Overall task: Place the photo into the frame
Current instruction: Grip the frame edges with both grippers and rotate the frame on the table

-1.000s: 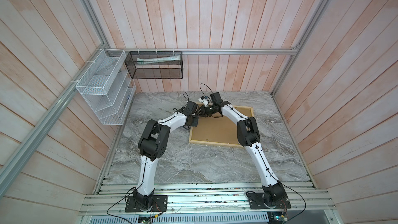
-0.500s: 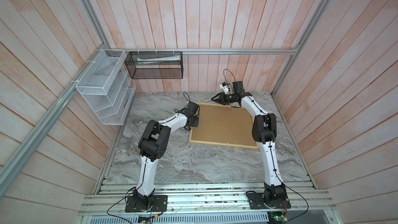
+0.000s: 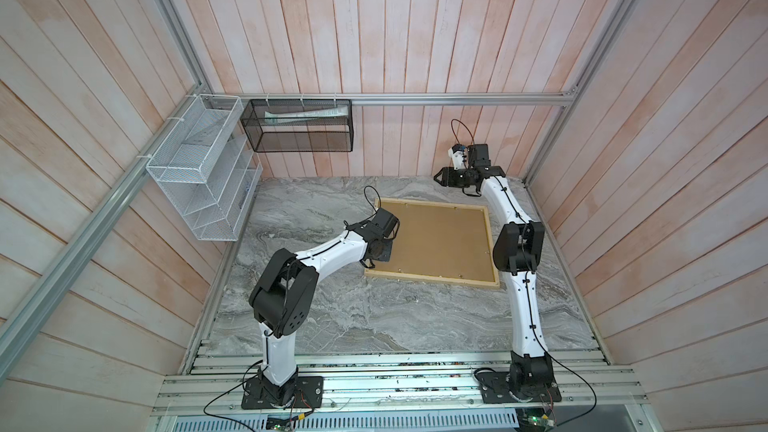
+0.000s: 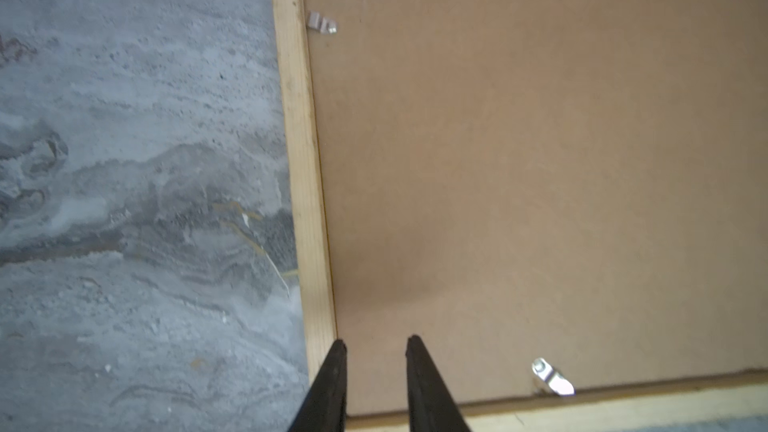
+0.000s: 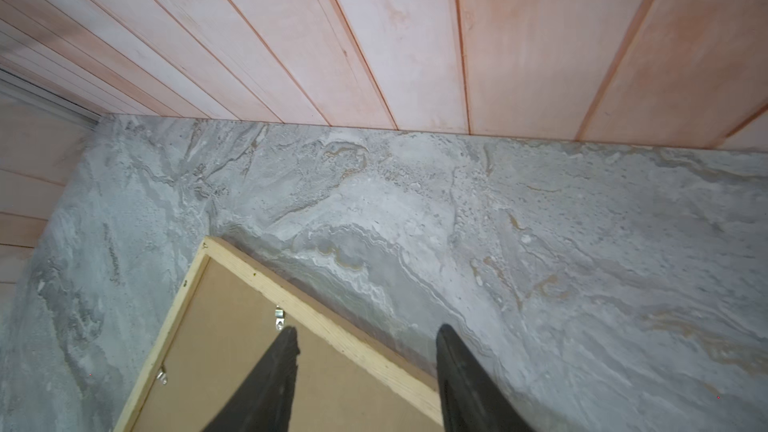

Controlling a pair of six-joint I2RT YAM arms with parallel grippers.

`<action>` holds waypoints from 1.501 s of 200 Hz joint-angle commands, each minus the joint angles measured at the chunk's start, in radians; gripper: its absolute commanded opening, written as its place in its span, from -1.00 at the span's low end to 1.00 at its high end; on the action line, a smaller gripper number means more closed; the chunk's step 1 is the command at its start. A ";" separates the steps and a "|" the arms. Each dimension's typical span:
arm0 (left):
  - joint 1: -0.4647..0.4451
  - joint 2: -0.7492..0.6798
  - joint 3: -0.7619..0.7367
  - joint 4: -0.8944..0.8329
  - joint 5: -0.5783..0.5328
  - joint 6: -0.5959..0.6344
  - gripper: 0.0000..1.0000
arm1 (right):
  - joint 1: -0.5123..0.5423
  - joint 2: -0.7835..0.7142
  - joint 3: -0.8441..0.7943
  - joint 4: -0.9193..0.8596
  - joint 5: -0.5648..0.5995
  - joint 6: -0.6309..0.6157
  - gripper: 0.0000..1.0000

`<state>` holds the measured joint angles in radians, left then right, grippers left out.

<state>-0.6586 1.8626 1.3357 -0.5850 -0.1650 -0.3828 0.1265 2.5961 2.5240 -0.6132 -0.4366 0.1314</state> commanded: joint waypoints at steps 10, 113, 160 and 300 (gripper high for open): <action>-0.061 -0.078 -0.119 0.015 0.100 -0.145 -0.45 | -0.025 0.042 -0.001 -0.071 0.058 -0.063 0.14; -0.133 -0.057 -0.213 0.139 0.153 -0.247 -0.46 | -0.065 0.080 -0.094 -0.156 0.033 -0.087 0.17; -0.094 0.011 -0.227 0.205 0.103 -0.246 -0.47 | -0.122 0.058 -0.172 -0.160 -0.033 -0.028 0.14; 0.190 0.250 0.005 0.284 0.164 0.000 -0.47 | -0.197 -0.582 -1.246 0.260 -0.153 0.124 0.04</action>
<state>-0.4747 2.0434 1.3190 -0.2611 -0.0463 -0.4492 -0.0814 2.1239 1.4643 -0.4141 -0.5659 0.1944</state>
